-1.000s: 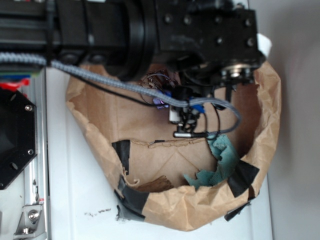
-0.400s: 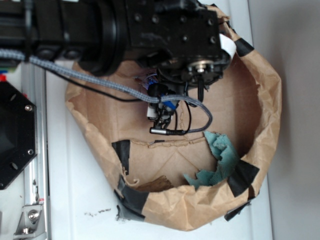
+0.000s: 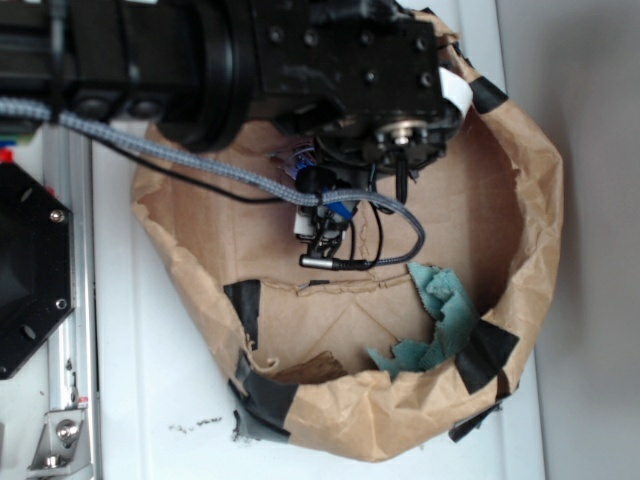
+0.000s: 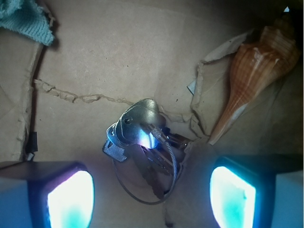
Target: Grab the silver keys.
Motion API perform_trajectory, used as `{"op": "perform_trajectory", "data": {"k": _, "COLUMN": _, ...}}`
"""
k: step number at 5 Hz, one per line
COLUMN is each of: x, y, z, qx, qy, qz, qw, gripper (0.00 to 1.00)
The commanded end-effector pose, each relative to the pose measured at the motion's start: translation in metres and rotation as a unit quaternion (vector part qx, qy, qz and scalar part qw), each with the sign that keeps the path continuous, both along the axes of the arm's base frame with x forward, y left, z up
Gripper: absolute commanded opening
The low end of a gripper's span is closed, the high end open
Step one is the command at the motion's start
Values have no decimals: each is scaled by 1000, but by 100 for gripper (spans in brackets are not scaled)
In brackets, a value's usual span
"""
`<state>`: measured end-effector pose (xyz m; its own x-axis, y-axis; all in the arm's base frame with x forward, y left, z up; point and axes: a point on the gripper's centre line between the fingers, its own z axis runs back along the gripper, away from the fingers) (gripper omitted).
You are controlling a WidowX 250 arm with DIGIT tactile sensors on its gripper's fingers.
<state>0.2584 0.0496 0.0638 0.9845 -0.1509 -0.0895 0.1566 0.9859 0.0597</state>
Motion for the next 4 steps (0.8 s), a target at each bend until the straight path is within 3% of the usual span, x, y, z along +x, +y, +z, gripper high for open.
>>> {"op": "perform_trajectory", "data": {"k": 1, "x": -14, "y": 12, "z": 2, "qx": -3, "qy": -24, "qz": -21, "qw": 1000, "gripper": 100}}
{"op": "perform_trajectory", "data": {"k": 2, "x": -22, "y": 24, "z": -6, "qx": -34, "qy": -28, "qz": -51, "qw": 998, "gripper": 100}}
{"op": "perform_trajectory", "data": {"k": 4, "x": -13, "y": 26, "z": -14, "qx": -42, "qy": -36, "qz": -51, "qw": 997, "gripper": 100}}
